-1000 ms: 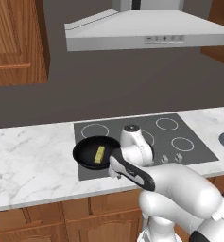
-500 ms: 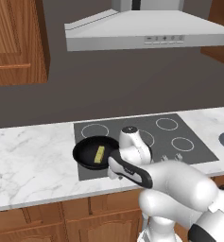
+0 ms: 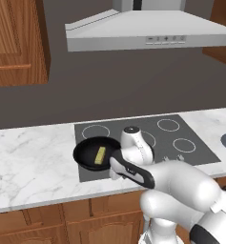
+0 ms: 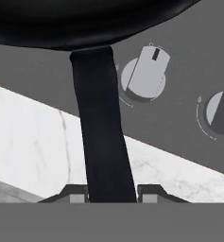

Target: Pick up the butter stick and place it in the pan. Then turn on the burner for the pan.

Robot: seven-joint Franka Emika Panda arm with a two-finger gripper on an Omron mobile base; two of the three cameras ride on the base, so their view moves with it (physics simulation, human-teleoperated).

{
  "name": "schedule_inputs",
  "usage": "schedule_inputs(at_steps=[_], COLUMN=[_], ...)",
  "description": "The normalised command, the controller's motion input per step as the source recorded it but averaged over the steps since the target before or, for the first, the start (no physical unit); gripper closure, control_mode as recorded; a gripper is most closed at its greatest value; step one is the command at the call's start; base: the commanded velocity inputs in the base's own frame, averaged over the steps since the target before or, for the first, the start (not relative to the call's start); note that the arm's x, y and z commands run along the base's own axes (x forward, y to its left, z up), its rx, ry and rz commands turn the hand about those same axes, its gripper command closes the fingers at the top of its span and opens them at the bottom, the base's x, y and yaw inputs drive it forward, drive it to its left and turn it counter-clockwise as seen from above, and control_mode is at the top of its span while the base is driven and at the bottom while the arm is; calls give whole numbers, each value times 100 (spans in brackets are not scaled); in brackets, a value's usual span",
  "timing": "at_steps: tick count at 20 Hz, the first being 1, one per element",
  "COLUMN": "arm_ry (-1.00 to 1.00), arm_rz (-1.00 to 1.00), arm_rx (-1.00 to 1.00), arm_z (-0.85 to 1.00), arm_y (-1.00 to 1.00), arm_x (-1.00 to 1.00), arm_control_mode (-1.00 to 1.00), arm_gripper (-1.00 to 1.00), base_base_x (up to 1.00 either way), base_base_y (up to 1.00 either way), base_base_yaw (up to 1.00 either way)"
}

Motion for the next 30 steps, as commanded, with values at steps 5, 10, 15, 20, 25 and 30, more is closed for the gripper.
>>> schedule_inputs(at_steps=[5,10,15,20,25,30], arm_ry=[-8,-3,0,0,-1,-1], arm_rz=[3,3,-5,-8,-2,-19], arm_rx=[0,0,0,0,0,2], arm_z=[16,21,17,3,0,3], arm_y=[-10,-11,21,36,21,52], arm_x=[-3,0,0,1,2,3], arm_control_mode=[-100,-100,-100,-100,-100,-100], arm_gripper=[100,100,100,100,100,100], base_base_x=[0,0,0,0,0,0], base_base_y=[0,0,0,0,0,0], base_base_yaw=[0,0,0,0,0,0])
